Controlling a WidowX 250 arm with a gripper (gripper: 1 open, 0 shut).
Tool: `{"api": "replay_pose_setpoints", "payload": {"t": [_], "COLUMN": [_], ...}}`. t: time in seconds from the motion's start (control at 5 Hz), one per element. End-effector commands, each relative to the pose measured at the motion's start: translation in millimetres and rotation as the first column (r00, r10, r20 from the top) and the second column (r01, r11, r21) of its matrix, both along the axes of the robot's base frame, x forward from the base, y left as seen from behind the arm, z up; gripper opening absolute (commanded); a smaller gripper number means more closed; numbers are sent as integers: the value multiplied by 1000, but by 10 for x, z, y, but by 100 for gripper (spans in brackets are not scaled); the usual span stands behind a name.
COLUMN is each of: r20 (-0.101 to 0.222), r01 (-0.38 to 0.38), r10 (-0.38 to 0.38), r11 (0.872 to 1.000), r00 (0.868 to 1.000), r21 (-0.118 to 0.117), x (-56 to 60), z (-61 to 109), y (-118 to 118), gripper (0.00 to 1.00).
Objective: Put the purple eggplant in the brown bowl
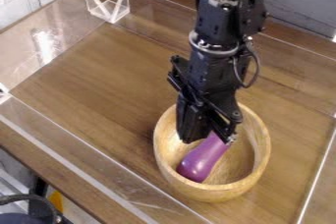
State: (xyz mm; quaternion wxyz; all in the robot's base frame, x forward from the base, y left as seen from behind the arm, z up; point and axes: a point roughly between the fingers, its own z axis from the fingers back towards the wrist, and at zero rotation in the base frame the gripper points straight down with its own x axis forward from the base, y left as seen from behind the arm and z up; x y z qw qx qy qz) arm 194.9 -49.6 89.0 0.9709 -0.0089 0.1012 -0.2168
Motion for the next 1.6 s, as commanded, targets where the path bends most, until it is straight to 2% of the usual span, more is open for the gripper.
{"api": "replay_pose_setpoints", "payload": {"t": [0.0, 0.2, 0.4, 0.6, 0.8, 1.0, 1.2, 1.4], "r20": [66, 63, 82, 115, 167, 197, 229, 246], "r01": [-16, -19, -32, -60, -122, -166, -178, -184], "r10": [16, 19, 31, 56, 114, 155, 165, 169], "r11": [1000, 1000, 999, 998, 992, 986, 983, 982], "r00": [998, 998, 996, 992, 979, 968, 960, 954], "r21": [-5, 1, 13, 32, 35, 36, 39, 36], "x": [95, 85, 114, 179, 253, 348, 521, 633], "z": [159, 173, 242, 402, 574, 598, 560, 541], "y": [9, 21, 51, 110, 225, 357, 468, 485], "gripper": [100, 100, 100, 100, 100, 100, 0, 0]}}
